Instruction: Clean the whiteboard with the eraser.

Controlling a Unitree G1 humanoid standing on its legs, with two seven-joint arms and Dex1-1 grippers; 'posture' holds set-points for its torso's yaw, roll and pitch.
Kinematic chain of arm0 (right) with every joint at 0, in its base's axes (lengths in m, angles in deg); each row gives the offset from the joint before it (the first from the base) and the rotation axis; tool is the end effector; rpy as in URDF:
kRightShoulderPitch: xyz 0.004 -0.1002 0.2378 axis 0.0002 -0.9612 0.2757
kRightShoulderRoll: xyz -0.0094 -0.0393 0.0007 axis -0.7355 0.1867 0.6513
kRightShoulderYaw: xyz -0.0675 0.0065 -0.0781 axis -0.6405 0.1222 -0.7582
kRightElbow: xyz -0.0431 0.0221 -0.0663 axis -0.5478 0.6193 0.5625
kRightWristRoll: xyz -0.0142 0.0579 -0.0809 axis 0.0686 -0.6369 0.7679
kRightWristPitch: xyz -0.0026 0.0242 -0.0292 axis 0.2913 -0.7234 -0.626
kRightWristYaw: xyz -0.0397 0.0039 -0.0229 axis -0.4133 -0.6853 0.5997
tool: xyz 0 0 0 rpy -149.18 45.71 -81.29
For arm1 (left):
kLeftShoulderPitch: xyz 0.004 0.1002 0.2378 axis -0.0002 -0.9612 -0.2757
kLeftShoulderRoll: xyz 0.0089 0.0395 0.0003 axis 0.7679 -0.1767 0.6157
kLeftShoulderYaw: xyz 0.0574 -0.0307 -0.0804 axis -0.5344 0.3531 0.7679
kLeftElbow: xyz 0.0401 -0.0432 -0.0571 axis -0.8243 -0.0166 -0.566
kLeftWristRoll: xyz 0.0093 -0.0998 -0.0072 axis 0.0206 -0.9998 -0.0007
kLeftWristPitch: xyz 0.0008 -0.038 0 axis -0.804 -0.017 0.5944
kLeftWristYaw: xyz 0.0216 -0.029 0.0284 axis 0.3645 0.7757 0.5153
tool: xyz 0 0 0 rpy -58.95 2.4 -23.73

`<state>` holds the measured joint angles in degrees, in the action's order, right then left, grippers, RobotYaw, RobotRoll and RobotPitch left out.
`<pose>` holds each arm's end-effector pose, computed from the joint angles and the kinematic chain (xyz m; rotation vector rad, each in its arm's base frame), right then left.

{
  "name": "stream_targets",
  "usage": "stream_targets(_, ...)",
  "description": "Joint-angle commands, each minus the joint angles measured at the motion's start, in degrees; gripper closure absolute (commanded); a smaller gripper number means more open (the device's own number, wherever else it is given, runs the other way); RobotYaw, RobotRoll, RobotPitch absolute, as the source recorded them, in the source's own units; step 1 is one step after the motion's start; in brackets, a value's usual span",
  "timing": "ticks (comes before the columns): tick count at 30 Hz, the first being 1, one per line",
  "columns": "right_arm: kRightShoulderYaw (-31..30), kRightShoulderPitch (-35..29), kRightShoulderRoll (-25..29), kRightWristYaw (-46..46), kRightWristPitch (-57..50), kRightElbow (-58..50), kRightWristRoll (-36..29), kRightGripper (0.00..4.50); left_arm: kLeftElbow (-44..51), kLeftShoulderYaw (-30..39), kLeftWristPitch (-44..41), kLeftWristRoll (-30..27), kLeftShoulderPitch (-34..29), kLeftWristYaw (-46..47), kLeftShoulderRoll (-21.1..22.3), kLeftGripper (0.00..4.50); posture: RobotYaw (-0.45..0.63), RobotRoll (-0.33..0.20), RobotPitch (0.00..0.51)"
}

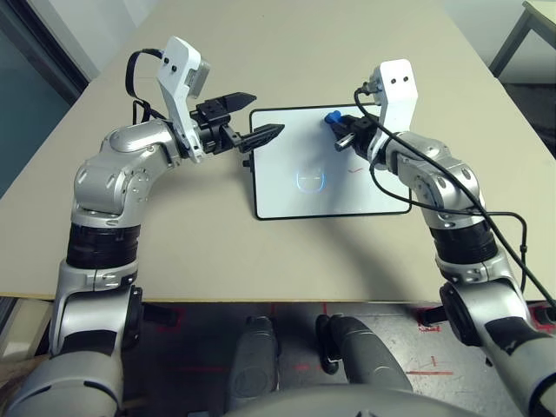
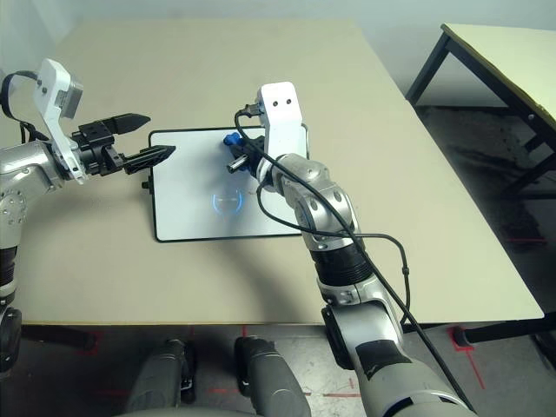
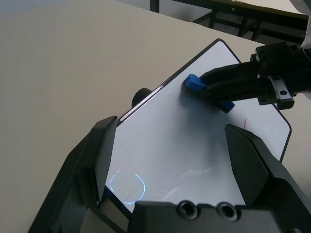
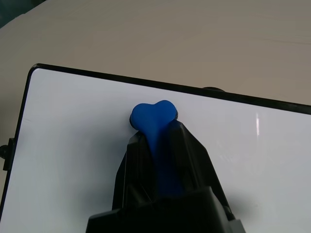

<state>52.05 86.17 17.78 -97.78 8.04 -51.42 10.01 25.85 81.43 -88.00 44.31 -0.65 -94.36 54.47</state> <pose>0.2905 -0.1144 0.2042 -0.3037 0.1301 0.5628 0.2816 0.2235 0.2361 0.2261 -0.0305 -0.8490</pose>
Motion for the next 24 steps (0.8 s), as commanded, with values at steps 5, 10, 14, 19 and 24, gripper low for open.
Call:
stream_targets(5, -5.45, -6.34, -1.84, -1.4, -6.16, -0.67, -0.66, 3.94, 0.09, -0.51, -0.33, 0.46, -0.11, -0.17, 0.18, 0.0, 0.04, 0.0, 0.161)
stream_targets(10, -7.1, -8.16, -2.82, -1.85, -6.73, -0.37, -0.56, 3.94, 0.34, -0.59, -0.38, 0.46, -0.18, 0.03, 0.01, 0.0, 0.04, 0.0, 0.159)
stream_targets(14, -7.23, -8.42, -2.77, -2.1, -6.07, 1.43, -0.02, 3.94, 0.1, -0.67, -0.25, 0.54, 0.05, 0.0, -0.04, 0.0, 0.04, 0.0, 0.158)
stream_targets(19, -6.04, -7.97, -2.13, -1.94, -5.03, 2.83, 0.39, 3.94, -0.2, -0.7, -0.09, 0.63, 0.25, -0.08, -0.06, 0.0, 0.04, 0.0, 0.155)
stream_targets(24, -2.5, -7.64, 0.39, -1.28, -4.26, 2.72, 0.98, 3.94, -0.21, -0.7, -0.03, 0.65, 0.29, -0.07, -0.09, 0.0, 0.04, 0.0, 0.152)
